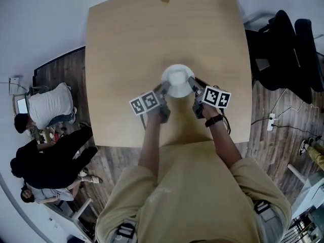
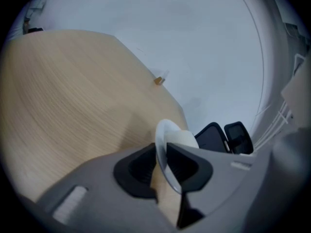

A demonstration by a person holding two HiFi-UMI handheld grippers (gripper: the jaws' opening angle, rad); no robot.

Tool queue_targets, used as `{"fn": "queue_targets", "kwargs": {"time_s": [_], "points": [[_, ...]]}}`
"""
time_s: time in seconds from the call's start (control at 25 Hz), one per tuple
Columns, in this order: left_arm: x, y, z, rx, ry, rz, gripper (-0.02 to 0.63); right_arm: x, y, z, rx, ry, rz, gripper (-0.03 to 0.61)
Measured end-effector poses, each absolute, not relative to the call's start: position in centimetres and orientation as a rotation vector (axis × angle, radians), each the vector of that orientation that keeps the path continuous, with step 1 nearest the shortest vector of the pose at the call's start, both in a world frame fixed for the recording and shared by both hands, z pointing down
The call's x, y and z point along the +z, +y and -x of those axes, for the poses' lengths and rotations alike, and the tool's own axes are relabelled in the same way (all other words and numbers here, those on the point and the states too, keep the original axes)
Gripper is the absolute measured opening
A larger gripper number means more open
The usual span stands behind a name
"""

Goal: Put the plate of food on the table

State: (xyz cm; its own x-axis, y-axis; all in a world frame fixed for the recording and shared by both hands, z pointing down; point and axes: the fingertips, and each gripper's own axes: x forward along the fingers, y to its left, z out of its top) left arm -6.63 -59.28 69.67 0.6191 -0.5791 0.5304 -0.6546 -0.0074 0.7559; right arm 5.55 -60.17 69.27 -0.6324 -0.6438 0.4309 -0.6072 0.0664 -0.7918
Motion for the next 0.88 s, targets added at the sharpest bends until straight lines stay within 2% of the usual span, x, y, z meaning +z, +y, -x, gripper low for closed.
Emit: {"fn": "queue_targets", "kwargs": {"time_s": [0.48,0.88], "points": [[73.8,-66.3,8.7,0.201,-1.15,-1.739,0.08,74.9,-66.1,-3.5,-1.709,2.302,1.427,0.072],[77.1,-67.0,9.2,0.401,-1.237,-1.761,0.103,76.9,-66.6,-2.9,-1.673,2.482,1.595,0.086]]}}
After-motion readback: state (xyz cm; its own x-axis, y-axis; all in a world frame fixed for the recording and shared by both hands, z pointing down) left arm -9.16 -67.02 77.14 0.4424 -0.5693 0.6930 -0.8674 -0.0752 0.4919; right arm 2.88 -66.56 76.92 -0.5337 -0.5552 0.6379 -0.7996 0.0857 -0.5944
